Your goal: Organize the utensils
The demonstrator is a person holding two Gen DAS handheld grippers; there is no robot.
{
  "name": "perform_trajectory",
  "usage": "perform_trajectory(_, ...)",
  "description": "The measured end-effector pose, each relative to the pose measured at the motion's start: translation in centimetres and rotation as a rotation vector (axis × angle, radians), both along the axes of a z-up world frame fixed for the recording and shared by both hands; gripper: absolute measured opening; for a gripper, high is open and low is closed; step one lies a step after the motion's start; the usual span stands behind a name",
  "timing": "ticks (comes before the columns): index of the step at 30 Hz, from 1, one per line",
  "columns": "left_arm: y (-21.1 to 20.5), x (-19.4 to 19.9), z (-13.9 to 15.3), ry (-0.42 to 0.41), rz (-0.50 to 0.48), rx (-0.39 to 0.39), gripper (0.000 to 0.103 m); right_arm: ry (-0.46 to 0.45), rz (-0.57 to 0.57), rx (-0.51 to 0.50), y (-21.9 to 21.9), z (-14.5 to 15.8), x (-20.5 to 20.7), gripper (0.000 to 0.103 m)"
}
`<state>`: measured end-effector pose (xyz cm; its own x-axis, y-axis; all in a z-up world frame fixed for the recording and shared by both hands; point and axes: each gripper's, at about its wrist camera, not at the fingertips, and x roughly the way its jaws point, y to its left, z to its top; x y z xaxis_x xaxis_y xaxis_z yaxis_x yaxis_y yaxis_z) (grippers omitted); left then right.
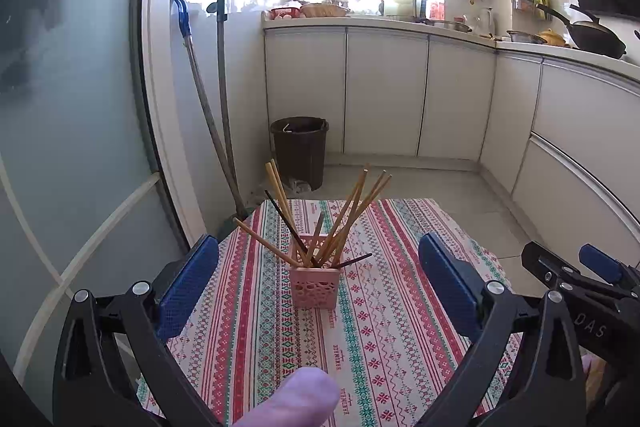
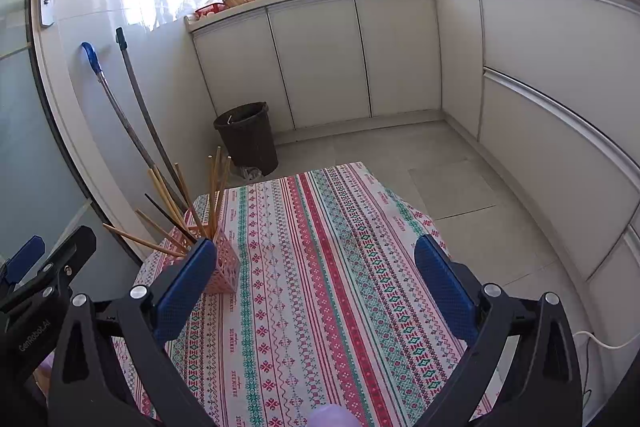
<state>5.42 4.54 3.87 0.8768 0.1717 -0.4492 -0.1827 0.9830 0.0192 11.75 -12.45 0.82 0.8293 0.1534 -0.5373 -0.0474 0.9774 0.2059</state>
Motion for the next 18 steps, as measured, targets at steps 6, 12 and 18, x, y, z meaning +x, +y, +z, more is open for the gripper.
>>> perform_trajectory(6, -0.02, 0.0, -0.07, 0.0, 0.005, -0.002, 0.096, 0.01, 0.002, 0.009, -0.06, -0.16, 0.13, 0.097)
perform_trajectory(12, 0.1, 0.06, -0.21, 0.006, 0.008, -0.003, 0.096, 0.014, 0.007, 0.008, -0.06, -0.23, 0.23, 0.097)
perform_trajectory(18, 0.06, 0.12, -0.28, 0.009, 0.006, -0.001, 0.096, 0.02, 0.006, 0.008, 0.02, -0.39, 0.29, 0.097)
